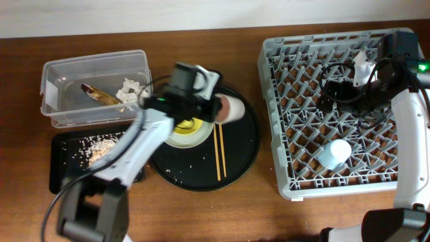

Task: Sort waste into correct bins and load items into the dishwasher rack
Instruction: 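Grasp the pink cup with the left gripper and lift it, then hand the pink cup from the left gripper to the right gripper, then place the pink cup upside down in the rack with the right gripper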

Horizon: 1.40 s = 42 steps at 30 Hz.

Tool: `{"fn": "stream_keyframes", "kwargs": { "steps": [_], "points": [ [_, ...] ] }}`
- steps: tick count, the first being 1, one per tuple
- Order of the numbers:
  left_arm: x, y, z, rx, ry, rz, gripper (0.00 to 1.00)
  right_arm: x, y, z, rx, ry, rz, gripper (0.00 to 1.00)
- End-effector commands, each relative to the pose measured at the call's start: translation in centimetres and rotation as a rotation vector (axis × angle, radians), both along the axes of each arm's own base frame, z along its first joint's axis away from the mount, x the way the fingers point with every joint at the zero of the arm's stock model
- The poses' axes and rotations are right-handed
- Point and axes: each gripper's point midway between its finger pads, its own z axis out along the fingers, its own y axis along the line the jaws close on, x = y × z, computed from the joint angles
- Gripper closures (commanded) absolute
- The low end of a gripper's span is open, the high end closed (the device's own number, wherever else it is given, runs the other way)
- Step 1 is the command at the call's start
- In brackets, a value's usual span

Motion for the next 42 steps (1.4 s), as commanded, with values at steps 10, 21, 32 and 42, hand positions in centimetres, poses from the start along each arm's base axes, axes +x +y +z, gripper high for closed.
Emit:
{"fn": "stream_keyframes", "kwargs": {
  "steps": [10,21,32,42],
  "points": [
    [-3.4,3.6,11.5,-0.751,0.175,-0.333,1.00,-2.7,23.7,4.8,0.866,-0.415,0.908,0.01],
    [-6.9,-0.9,12.1,-0.772,0.236,-0.487,1.00,-2.6,25.7,6.3,0.901,-0.526,1.019,0.10],
    [-6.8,-1.4,11.6,-0.742,0.231,-0.471,0.92,-2.8,26.1,5.8,0.872,-0.508,1.027,0.48],
    [-1.4,11.0,1.0,-0.124,0.232,0.127,0.57,-0.2,11.1,-0.9,0.231,-0.110,0.520,0.68]
  ]
}}
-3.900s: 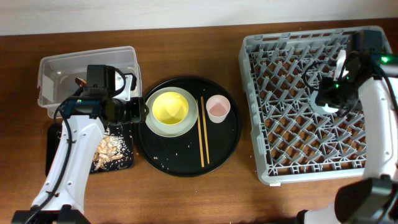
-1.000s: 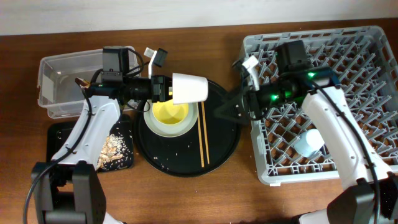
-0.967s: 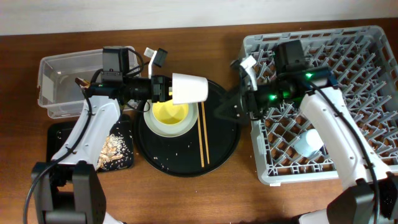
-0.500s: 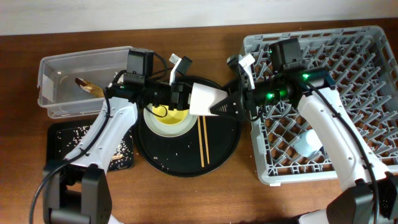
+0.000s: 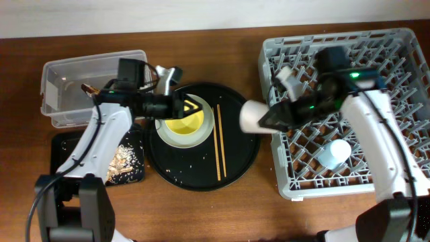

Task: Sort waste into correct bins and load items into the dishwasher rack
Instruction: 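Place the pink cup upside down in the rack with the right gripper, then grasp the yellow bowl with the right gripper and carry it to the rack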

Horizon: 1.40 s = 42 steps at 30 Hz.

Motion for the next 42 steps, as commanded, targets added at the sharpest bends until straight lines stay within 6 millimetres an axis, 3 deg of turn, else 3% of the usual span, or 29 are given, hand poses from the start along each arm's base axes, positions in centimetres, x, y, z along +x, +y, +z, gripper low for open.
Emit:
{"fn": "stream_keyframes", "kwargs": {
  "steps": [1,4,5,7,16,18,21,22,25,28,30,32,33,35,36,40,41,42],
  "points": [
    [0.4,6.9,-1.9,0.312,-0.020,0.159,0.57,1.2,-7.6,0.7,-0.262,0.047,-0.269,0.68],
    [-0.6,11.2,-0.7,0.550,-0.055,0.276,0.57,-0.1,-13.6,-0.2,-0.472,0.157,-0.479,0.74],
    [-1.1,12.0,0.2,0.589,-0.076,0.300,0.56,-0.2,-15.4,-0.4,-0.537,0.178,-0.559,0.79],
    [-1.3,12.0,0.4,0.589,-0.078,0.301,0.56,-0.6,-16.9,-0.9,-0.616,0.199,-0.616,0.79],
    [-1.4,12.0,0.4,0.590,-0.074,0.300,0.55,-0.1,-15.9,-6.5,-0.581,0.403,-0.541,0.77],
    [-1.4,12.0,0.4,0.590,-0.074,0.300,0.54,-0.1,-15.8,-6.8,-0.582,0.413,-0.538,0.58],
    [-1.4,12.0,0.4,0.590,-0.073,0.300,0.54,0.0,-15.8,-6.8,-0.581,0.413,-0.538,0.10],
    [-1.4,12.0,0.4,0.590,-0.073,0.300,0.54,0.0,-15.8,-6.8,-0.581,0.413,-0.538,0.04],
    [-1.4,12.0,0.4,0.590,-0.071,0.299,0.50,0.0,-15.7,-6.8,-0.572,0.414,-0.537,0.01],
    [-2.2,12.4,-0.1,0.618,-0.037,0.297,0.46,1.3,-13.0,-6.2,-0.396,0.400,-0.525,0.01],
    [-2.9,14.1,-0.8,0.706,0.016,0.347,0.46,1.5,-12.4,-6.0,-0.358,0.397,-0.518,0.02],
    [-3.5,14.5,-1.1,0.720,0.053,0.364,0.46,2.4,-10.7,-3.8,-0.355,0.306,-0.471,0.09],
    [-3.6,14.6,-1.1,0.723,0.062,0.368,0.45,3.3,-8.8,-1.6,-0.350,0.215,-0.428,0.08],
    [-4.4,17.7,-1.6,0.800,0.161,0.522,0.45,4.6,-5.0,1.3,-0.336,0.086,-0.340,0.07],
    [-4.8,19.1,-1.7,0.812,0.205,0.588,0.44,5.2,-2.0,2.0,-0.322,0.014,-0.281,0.07],
    [-6.0,22.9,-2.0,0.799,0.307,0.719,0.34,7.0,7.7,0.4,-0.317,-0.105,-0.187,0.08],
    [-6.0,23.0,-2.0,0.792,0.311,0.722,0.33,7.2,12.2,-2.0,-0.308,-0.121,-0.106,0.11],
    [-6.0,23.0,-1.9,0.792,0.310,0.723,0.33,7.1,14.0,-3.9,-0.319,-0.102,-0.090,0.12]
  ]
}}
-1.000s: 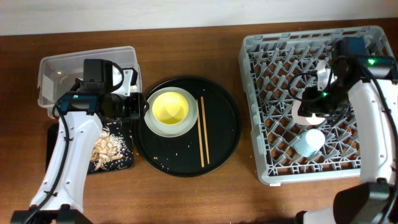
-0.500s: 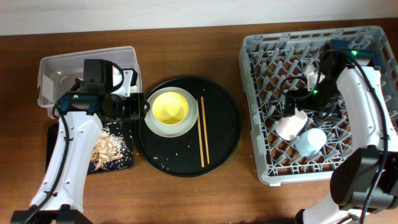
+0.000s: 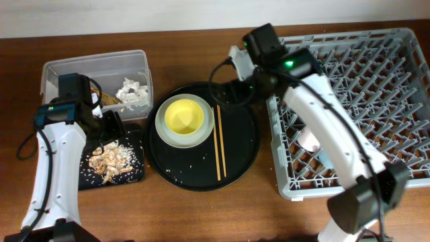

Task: Sort waste into correct bins and load items into the dishwasher rack
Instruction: 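Grasp the yellow bowl with the right gripper and carry it to the rack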

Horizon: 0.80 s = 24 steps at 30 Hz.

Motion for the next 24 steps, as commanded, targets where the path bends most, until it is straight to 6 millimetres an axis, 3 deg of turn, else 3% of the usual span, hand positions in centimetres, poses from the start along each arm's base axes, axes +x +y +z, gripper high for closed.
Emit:
{"fn": "stream_keyframes", "kwargs": {
  "steps": [1,2,3,4,6,7,8,13,14,15,16,17,19,21,24],
  "points": [
    [0.0,0.3,0.4,0.000,-0.013,0.024,0.33,-0.1,4.8,-5.4,-0.061,0.067,0.013,0.15],
    [0.0,0.2,0.4,0.000,-0.013,0.024,0.33,0.1,6.6,-9.2,-0.097,0.117,-0.044,0.22],
    [0.0,0.2,0.4,-0.003,-0.013,0.022,0.33,0.1,7.2,-10.5,-0.100,0.136,-0.056,0.26],
    [0.0,0.2,0.4,-0.003,-0.013,0.022,0.32,0.0,8.4,-13.1,-0.113,0.166,-0.058,0.36],
    [0.0,-0.1,0.4,-0.003,-0.013,0.015,0.32,0.6,8.8,-15.6,-0.110,0.201,-0.126,0.46],
    [0.0,-0.1,0.4,-0.003,-0.013,0.015,0.32,0.8,8.9,-16.2,-0.107,0.213,-0.154,0.57],
    [0.0,-0.1,0.4,-0.003,-0.013,0.015,0.32,0.9,8.8,-16.4,-0.109,0.213,-0.164,0.61],
    [0.0,-0.1,0.4,-0.003,-0.013,0.015,0.32,0.5,7.8,-17.5,-0.152,0.230,-0.202,0.66],
    [0.0,-0.1,0.4,-0.003,-0.013,0.015,0.32,0.1,7.5,-18.1,-0.162,0.242,-0.202,0.68],
    [0.0,-0.1,0.4,-0.003,-0.013,0.015,0.32,-0.1,7.2,-18.6,-0.171,0.251,-0.203,0.77],
    [0.0,-0.1,0.4,-0.003,-0.013,0.015,0.32,-0.1,7.2,-18.5,-0.169,0.250,-0.203,0.82],
    [0.0,-0.1,0.4,-0.003,-0.013,0.015,0.32,-0.1,7.2,-18.5,-0.170,0.250,-0.204,0.96],
    [0.0,-0.1,0.4,-0.003,-0.013,0.015,0.32,0.4,5.9,-17.8,-0.176,0.260,-0.227,0.96],
    [0.0,-0.1,0.4,-0.003,-0.014,0.015,0.31,2.3,2.4,-14.3,-0.196,0.218,-0.254,0.96],
    [0.1,0.0,0.4,-0.002,-0.018,0.015,0.31,5.6,-4.7,-6.0,-0.200,0.065,-0.328,0.96]
  ]
}}
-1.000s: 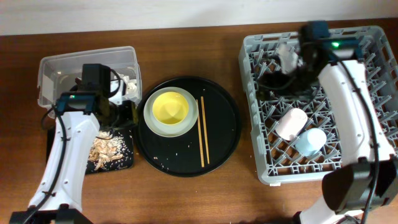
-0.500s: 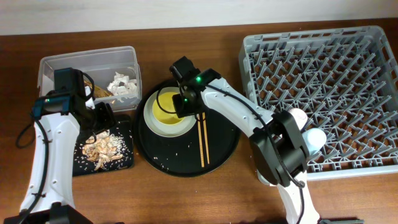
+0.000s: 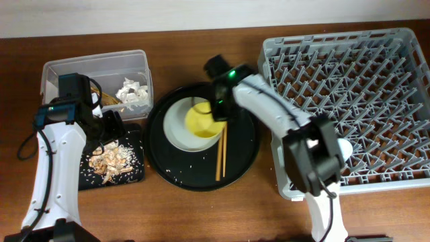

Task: Sort waste into correct bins and load items into the dishwasher rack
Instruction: 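Grasp the yellow bowl with the right gripper and carry it to the rack, then set the yellow bowl in the back of the rack with the right gripper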

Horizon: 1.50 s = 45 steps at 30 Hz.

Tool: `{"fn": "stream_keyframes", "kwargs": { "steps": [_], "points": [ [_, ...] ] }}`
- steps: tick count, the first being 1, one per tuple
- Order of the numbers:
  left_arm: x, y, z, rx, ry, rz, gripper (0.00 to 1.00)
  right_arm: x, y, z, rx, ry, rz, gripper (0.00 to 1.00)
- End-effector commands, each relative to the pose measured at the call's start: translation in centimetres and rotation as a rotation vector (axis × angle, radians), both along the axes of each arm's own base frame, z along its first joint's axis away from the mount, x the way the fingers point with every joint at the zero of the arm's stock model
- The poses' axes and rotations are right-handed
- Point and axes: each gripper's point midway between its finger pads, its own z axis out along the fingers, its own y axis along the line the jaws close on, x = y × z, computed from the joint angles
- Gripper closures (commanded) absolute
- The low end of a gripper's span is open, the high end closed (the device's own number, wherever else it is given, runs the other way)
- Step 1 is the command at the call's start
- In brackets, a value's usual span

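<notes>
A yellow bowl [image 3: 200,122] sits shifted to the right on a pale dish [image 3: 176,128] inside the round black tray [image 3: 181,176]. My right gripper [image 3: 216,115] is down at the bowl's right rim and looks shut on it. Two chopsticks [image 3: 220,153] lie on the tray just below the gripper. My left gripper [image 3: 111,125] hangs at the top edge of the black rectangular tray [image 3: 134,176], which holds food scraps [image 3: 111,161]; its fingers blend into the dark tray. The grey dishwasher rack [image 3: 363,74] stands at the right.
A clear bin [image 3: 80,70] at the back left holds crumpled paper [image 3: 132,91] and a brown scrap. A white cup [image 3: 344,145] lies in the rack, partly behind my right arm. Crumbs are scattered on the round tray.
My right gripper has moved from the round tray's upper right edge down to the yellow bowl. The bowl has shifted right, off the centre of the pale dish. The left arm has not moved.
My left gripper was at the yellow bowl, a pale cup beside it on the round tray. Then the right gripper held that cup by the rack's edge. Then the left arm hung back over the scrap tray, the right above the round tray; now it grips the bowl.
</notes>
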Motion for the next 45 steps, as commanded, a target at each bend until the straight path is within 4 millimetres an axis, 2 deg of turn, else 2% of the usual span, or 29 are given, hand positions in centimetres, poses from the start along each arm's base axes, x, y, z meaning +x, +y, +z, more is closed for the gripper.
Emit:
{"fn": "stream_keyframes", "kwargs": {
  "steps": [1,2,4,5,6,8,9,10,12,14,15,20,21,22,26,28,33,34,36,37,38,39,41,44,45],
  "points": [
    [0.1,0.0,0.4,0.000,-0.019,0.011,0.31,4.6,-6.5,11.8,0.004,-0.283,-0.031,0.96],
    [0.3,0.0,0.5,0.000,-0.024,0.011,0.31,5.6,-9.3,14.6,-0.011,-0.362,-0.035,0.96],
    [0.5,0.0,0.5,0.002,-0.034,0.011,0.28,7.7,-16.1,17.4,-0.156,-0.486,-0.182,0.96],
    [0.5,0.0,0.5,0.002,-0.034,0.011,0.28,8.2,-19.7,18.0,-0.293,-0.522,-0.256,0.96],
    [0.5,0.0,0.5,0.002,-0.035,0.011,0.27,8.3,-22.4,18.6,-0.412,-0.545,-0.311,0.96],
    [0.7,0.0,0.6,0.003,-0.041,0.011,0.27,8.4,-28.4,21.9,-0.710,-0.648,-0.470,0.96],
    [0.7,0.0,0.6,0.003,-0.041,0.011,0.27,8.3,-30.4,23.7,-0.835,-0.699,-0.547,0.96],
    [0.7,0.0,0.6,0.003,-0.041,0.011,0.27,8.0,-31.5,24.6,-0.903,-0.727,-0.607,0.96],
    [0.7,0.0,0.6,0.003,-0.041,0.011,0.27,7.8,-33.8,25.0,-1.054,-0.753,-0.720,0.96],
    [0.7,0.0,0.6,0.003,-0.041,0.011,0.27,8.0,-35.1,23.6,-1.116,-0.731,-0.759,0.96],
    [0.7,0.0,0.6,0.003,-0.041,0.011,0.27,8.5,-36.0,21.4,-1.149,-0.676,-0.742,0.96],
    [0.8,0.1,0.6,0.004,-0.048,0.011,0.27,9.1,-37.3,16.2,-1.191,-0.554,-0.680,0.96],
    [0.8,0.1,0.6,0.004,-0.048,0.011,0.27,9.2,-37.2,15.2,-1.178,-0.533,-0.662,0.96],
    [0.9,0.1,0.6,0.004,-0.052,0.011,0.27,9.4,-36.5,13.1,-1.134,-0.484,-0.613,0.96],
    [1.0,0.1,0.6,0.004,-0.053,0.011,0.26,9.0,-35.3,10.2,-1.054,-0.412,-0.554,0.96],
    [1.0,0.1,0.6,0.004,-0.053,0.011,0.26,8.2,-35.1,9.7,-1.042,-0.402,-0.601,0.96],
    [1.0,0.1,0.7,0.004,-0.054,0.011,0.26,8.4,-31.8,8.6,-0.966,-0.389,-0.542,0.95],
    [1.0,0.1,0.7,0.005,-0.056,0.011,0.26,8.3,-30.0,7.3,-0.879,-0.348,-0.503,0.85],
    [1.0,0.1,0.7,0.005,-0.056,0.011,0.26,8.0,-29.1,6.3,-0.815,-0.310,-0.485,0.80],
    [1.0,0.1,0.7,0.005,-0.056,0.011,0.26,7.6,-29.0,6.1,-0.810,-0.290,-0.479,0.85],
    [1.0,0.1,0.7,0.005,-0.056,0.011,0.26,7.5,-29.0,6.2,-0.814,-0.289,-0.478,0.94],
    [1.0,0.1,0.7,0.005,-0.056,0.011,0.26,7.6,-29.3,6.6,-0.829,-0.300,-0.485,0.96],
    [1.0,0.1,0.7,0.005,-0.057,0.011,0.26,7.5,-30.2,8.6,-0.886,-0.350,-0.525,0.96],
    [1.2,0.1,0.7,0.006,-0.063,0.011,0.25,7.8,-30.3,12.0,-0.865,-0.427,-0.567,0.96],
    [1.2,0.1,0.7,0.006,-0.063,0.011,0.25,7.3,-30.1,13.6,-0.837,-0.442,-0.573,0.87]
  ]
}}
